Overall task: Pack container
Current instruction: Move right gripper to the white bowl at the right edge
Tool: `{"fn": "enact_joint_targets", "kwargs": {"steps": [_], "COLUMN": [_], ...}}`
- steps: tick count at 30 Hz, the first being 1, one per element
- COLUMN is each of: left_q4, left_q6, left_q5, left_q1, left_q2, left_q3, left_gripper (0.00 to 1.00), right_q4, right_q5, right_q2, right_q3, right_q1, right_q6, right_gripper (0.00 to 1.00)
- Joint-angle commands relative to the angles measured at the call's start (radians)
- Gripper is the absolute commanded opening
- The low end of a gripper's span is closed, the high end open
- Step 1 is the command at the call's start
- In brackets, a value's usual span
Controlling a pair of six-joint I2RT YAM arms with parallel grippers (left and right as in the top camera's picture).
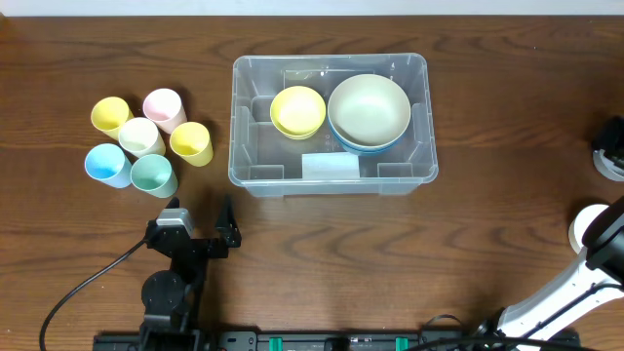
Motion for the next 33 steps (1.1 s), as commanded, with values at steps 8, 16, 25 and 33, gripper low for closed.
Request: {"fn": "enact_joint_targets", "kwargs": {"steps": [8,16,25,33], "left_q4": [-0.037,-0.037,-0.038,-0.037], "left_q6": [0.017,0.018,0.018,0.018], "left_q5": [-0.015,-0.015,-0.015,-0.014], "left_q1": [0.006,0.006,0.006,0.006], "left_q2": [-0.005,-0.005,-0.005,-0.005], "left_q3": [-0.019,-0.019,-0.019,-0.019], "left_gripper": [0.98,0.98,0.98,0.98], "right_q4": [0.031,0.039,0.066,0.086], "right_q5": [-0.025,-0.016,-0.013,0.003], "right_q2": [0.002,0.006,0.044,0.053], "right_q3": [-0.048,-0.048,-0.048,-0.048], "right_q1": [-0.005,-0.009,-0.023,-0.023], "right_q6": [-0.056,-0.072,-0.11,-0.116], "right_gripper": [0.54,0.47,0.56,0.36]}}
